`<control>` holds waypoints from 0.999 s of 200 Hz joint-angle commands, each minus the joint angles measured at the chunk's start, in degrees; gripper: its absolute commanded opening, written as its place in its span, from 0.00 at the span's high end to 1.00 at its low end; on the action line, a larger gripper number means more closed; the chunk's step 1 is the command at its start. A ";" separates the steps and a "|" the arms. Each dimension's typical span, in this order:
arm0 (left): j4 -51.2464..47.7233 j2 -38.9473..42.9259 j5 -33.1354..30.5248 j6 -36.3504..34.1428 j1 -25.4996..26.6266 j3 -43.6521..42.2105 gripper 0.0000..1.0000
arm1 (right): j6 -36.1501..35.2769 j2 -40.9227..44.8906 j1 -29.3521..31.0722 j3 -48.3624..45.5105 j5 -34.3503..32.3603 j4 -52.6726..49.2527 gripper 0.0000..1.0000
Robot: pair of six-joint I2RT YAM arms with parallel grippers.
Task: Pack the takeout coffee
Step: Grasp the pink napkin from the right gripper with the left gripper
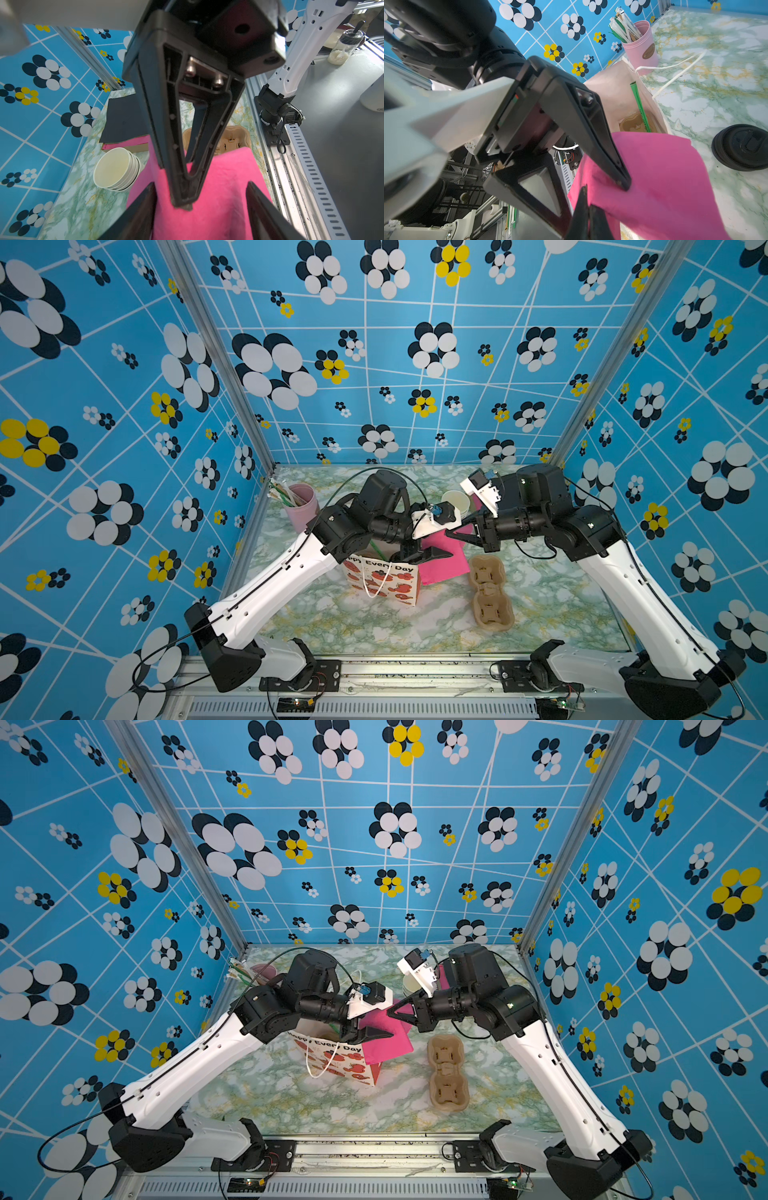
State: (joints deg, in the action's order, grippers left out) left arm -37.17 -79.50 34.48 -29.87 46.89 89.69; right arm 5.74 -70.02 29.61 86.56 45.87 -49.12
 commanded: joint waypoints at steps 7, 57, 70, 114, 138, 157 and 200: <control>-3.03 -1.42 4.02 0.07 -0.78 2.63 0.36 | -1.56 -0.03 0.45 1.76 2.40 -1.59 1.00; -4.14 -2.76 5.31 0.08 -0.88 3.39 0.50 | -1.58 0.14 0.54 1.59 2.65 -1.81 1.00; -4.15 -2.76 5.11 0.07 -0.86 3.20 0.54 | -1.60 0.32 0.54 1.59 2.66 -1.59 1.00; -2.89 -2.15 3.78 0.68 -0.84 2.03 0.61 | -1.51 0.75 0.54 1.38 2.17 -1.25 0.99; -1.86 -1.84 2.71 1.63 -0.89 1.46 0.76 | -1.35 1.35 0.54 0.76 1.50 -0.71 0.96; -0.94 -1.54 1.92 1.91 -0.86 0.69 0.88 | -1.18 2.02 0.54 0.23 0.94 0.11 0.93; -0.01 -0.24 -0.69 1.57 -0.84 -0.44 1.00 | -1.67 3.55 0.54 -0.28 -1.62 1.21 0.78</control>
State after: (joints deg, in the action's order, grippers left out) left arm -37.93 -81.45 35.70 -28.12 46.13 90.67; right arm 5.04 -68.36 29.95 86.72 45.93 -49.08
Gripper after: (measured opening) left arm 0.060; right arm 0.182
